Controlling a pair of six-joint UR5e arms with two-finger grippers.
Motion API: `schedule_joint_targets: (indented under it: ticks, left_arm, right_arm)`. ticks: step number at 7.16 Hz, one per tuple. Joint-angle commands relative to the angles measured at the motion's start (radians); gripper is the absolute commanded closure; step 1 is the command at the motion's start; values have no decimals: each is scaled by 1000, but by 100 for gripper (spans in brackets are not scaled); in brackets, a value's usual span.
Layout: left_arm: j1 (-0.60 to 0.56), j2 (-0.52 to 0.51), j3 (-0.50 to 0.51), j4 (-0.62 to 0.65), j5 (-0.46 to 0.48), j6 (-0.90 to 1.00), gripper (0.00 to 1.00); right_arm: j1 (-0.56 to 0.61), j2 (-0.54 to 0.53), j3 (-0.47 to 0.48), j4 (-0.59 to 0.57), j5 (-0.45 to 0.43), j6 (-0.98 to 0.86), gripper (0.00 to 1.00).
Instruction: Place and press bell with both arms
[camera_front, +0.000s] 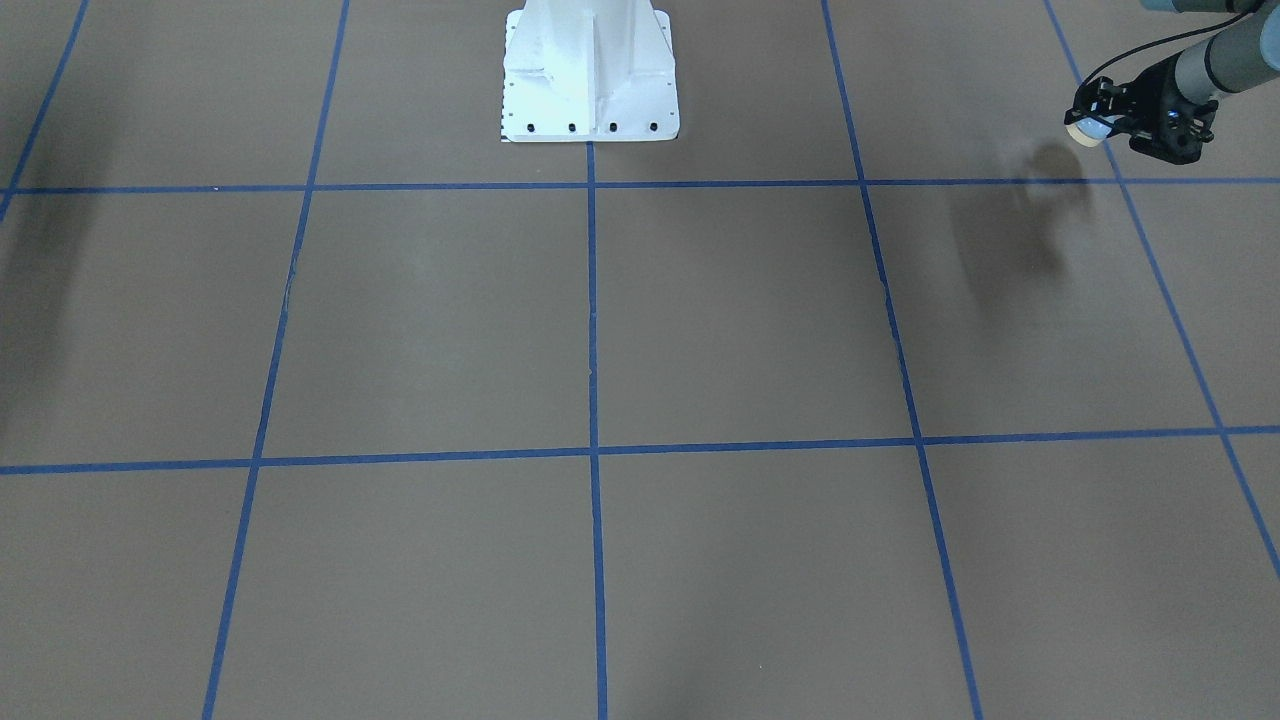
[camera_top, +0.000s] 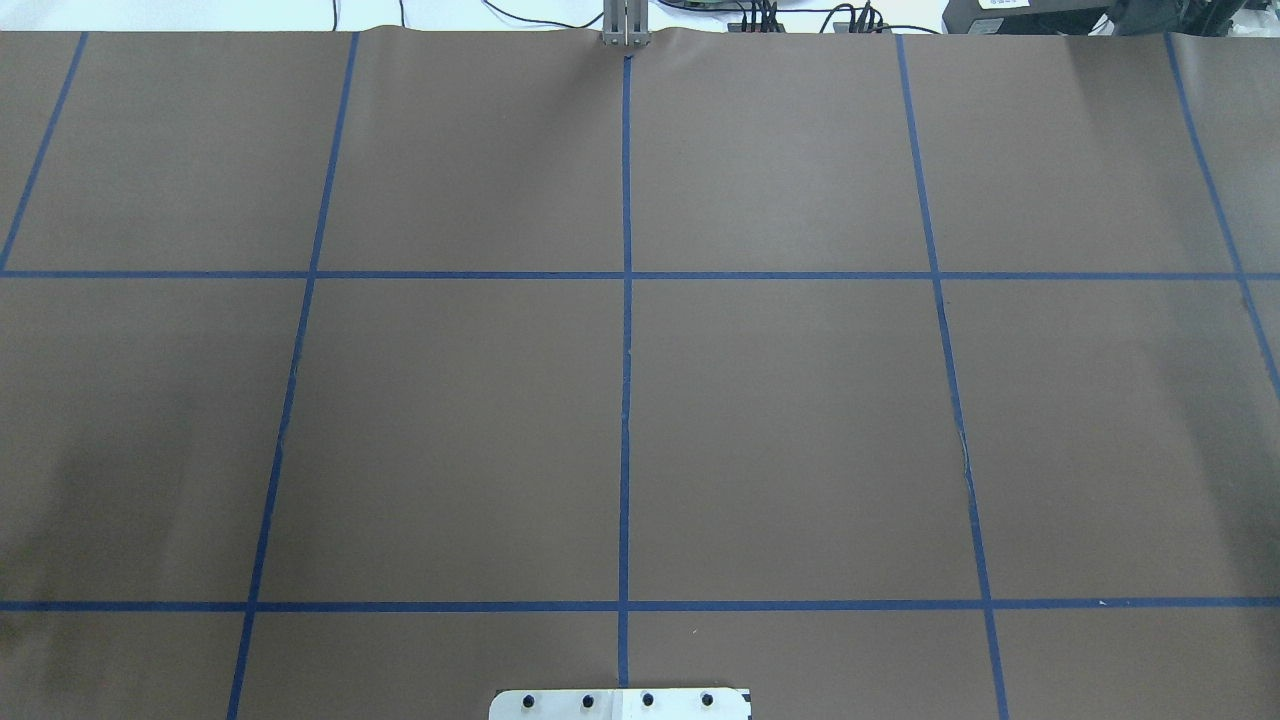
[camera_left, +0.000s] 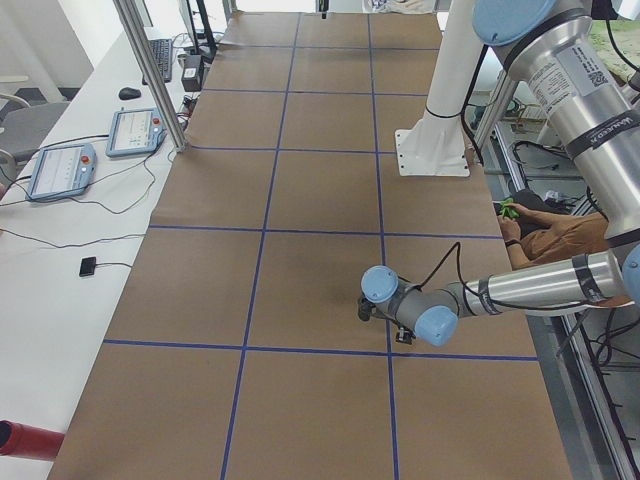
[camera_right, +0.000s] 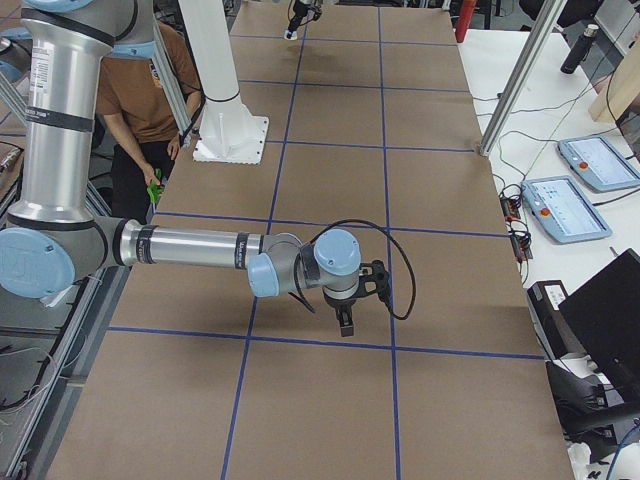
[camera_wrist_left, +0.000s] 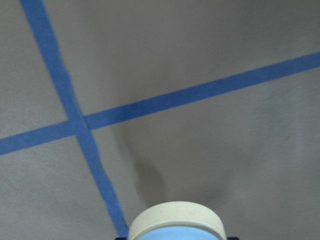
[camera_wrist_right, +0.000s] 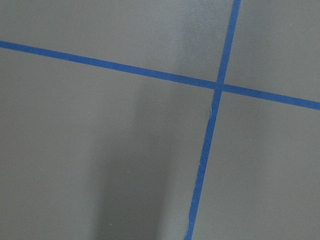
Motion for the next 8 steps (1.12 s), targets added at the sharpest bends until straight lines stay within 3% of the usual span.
schedule_joint_targets:
  ticks: [1, 4, 6, 8]
  left_arm:
    - [-70, -173, -187, 380, 0, -6, 99]
    - [-90, -593, -220, 826, 22, -33, 99]
    - [-16, -866, -196, 1047, 98, -132, 99]
    - [110, -1206, 45, 1066, 155, -350, 99]
  right_arm:
    - [0, 2, -4, 2, 1, 1, 0]
    - [0, 2, -4, 3, 2, 0, 0]
    - [0, 2, -4, 3, 0, 0, 0]
    - [0, -3, -4, 3, 3, 0, 0]
